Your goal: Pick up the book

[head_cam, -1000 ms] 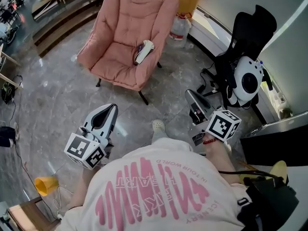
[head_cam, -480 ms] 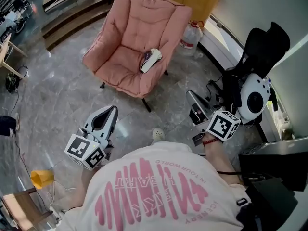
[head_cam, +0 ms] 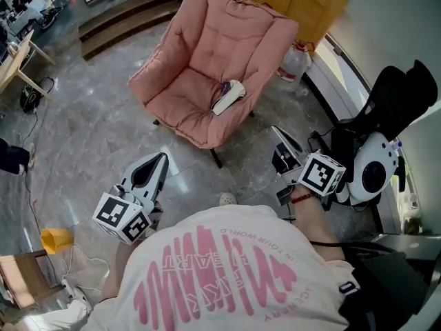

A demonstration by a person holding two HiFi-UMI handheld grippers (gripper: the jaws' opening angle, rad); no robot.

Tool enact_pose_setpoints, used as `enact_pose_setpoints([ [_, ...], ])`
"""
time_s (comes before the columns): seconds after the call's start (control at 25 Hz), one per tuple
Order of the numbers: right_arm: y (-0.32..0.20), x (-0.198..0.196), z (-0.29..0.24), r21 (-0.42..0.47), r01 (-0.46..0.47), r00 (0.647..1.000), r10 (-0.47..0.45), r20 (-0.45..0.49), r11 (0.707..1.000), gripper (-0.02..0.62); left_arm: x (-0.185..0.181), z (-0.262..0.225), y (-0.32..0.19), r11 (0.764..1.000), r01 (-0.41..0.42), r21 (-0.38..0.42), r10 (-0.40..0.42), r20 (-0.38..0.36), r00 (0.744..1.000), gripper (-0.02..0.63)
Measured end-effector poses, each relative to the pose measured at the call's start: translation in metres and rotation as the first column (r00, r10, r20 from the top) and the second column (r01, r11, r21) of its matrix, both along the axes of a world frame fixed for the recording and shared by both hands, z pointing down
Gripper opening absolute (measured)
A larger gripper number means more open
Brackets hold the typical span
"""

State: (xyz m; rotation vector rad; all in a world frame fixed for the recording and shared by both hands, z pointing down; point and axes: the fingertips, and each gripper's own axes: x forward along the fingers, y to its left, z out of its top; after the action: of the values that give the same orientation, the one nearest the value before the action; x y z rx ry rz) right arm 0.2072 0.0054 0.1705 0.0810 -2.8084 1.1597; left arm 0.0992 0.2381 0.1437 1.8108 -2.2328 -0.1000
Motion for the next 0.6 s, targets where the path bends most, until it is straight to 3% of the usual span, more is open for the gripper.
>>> enact_pose_setpoints([
  [0.16, -0.022, -0.013, 0.01, -0.012, -0.002, 0.998, 0.002, -0.064, 1.0, 0.012, -0.009, 0.002, -0.008, 0.999, 0.052, -0.005, -0.052, 0.003, 0.999, 0.009],
  [0.6, -0.052, -0.054, 0.014, -0.013, 0.124, 0.992, -0.124, -0.008, 0.992, 0.012, -0.024, 0.02, -0.041, 0.993, 0.118, -0.001, -0.118, -0.047, 0.992, 0.009],
])
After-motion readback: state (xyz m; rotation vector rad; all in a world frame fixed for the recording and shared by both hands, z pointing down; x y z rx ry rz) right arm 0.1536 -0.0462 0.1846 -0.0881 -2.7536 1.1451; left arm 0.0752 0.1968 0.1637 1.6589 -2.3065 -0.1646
